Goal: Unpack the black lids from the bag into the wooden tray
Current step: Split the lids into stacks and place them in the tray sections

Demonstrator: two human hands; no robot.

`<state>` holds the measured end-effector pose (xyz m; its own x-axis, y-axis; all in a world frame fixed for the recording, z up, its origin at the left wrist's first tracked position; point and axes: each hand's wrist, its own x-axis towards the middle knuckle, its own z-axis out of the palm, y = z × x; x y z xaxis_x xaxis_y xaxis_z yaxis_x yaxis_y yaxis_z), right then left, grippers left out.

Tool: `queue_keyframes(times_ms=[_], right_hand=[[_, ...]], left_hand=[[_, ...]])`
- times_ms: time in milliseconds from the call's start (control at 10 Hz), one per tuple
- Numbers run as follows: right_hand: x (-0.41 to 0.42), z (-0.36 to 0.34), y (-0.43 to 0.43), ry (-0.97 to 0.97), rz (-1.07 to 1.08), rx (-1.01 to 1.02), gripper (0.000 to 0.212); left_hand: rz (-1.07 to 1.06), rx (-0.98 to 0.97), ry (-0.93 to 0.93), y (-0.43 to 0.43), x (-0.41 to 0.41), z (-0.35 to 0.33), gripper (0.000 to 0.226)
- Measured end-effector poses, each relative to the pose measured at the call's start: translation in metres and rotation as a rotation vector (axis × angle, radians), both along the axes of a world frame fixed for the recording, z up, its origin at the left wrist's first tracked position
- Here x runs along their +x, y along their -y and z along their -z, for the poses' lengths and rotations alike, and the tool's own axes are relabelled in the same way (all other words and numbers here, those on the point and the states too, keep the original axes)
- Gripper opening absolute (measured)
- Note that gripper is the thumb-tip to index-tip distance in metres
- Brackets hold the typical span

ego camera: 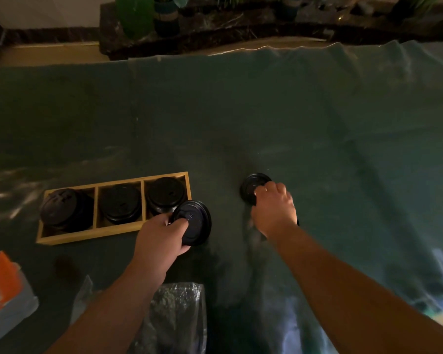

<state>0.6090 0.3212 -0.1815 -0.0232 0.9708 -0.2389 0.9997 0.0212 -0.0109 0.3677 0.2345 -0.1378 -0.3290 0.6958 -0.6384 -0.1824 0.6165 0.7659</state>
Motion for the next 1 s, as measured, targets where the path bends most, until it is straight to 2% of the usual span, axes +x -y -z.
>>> queue_keyframes(times_ms=[100,200,300,400,500,600,700,800,900,1000], right_hand=[[-0.002,-0.005,-0.001,0.035,-0.096,0.028,0.031],[-0.024,-0.024,0.020,-0.328,-0.139,0.273,0.015],[-0.056,-0.041,0.062,-0.692,-0.402,0.379,0.008],[-0.073,-0.040,0.086,-0.769,-0.442,0.264,0.007],[-0.079,-0.038,0.090,-0.780,-0.395,0.243,0.008],[-0.083,-0.038,0.094,-0.867,-0.440,0.177,0.017],[-0.063,-0.036,0.092,-0.892,-0.426,0.274,0.023],[-0.020,-0.026,0.078,-0.582,-0.151,0.351,0.030],[0.019,-0.011,0.074,-0.148,0.200,0.072,0.047],[0.031,-0.004,0.078,0.006,0.149,-0.098,0.034]], left_hand=[[-0.025,0.017,0.016,0.000,0.002,0.002,0.016],[-0.199,-0.044,0.180,-0.003,0.004,-0.007,0.007],[0.217,-0.131,-0.160,-0.005,0.006,-0.012,0.030],[-0.170,-0.062,0.197,-0.007,0.008,-0.025,0.013],[0.006,0.008,0.118,-0.006,0.006,-0.011,0.037],[0.061,-0.013,0.035,-0.006,0.006,-0.015,0.014],[0.082,0.017,0.027,-0.003,0.002,-0.001,0.013],[0.052,0.023,0.019,-0.004,0.001,0.000,0.014],[0.016,-0.047,0.057,-0.009,0.003,0.008,0.012],[-0.024,-0.102,0.096,-0.011,0.007,0.010,0.014]])
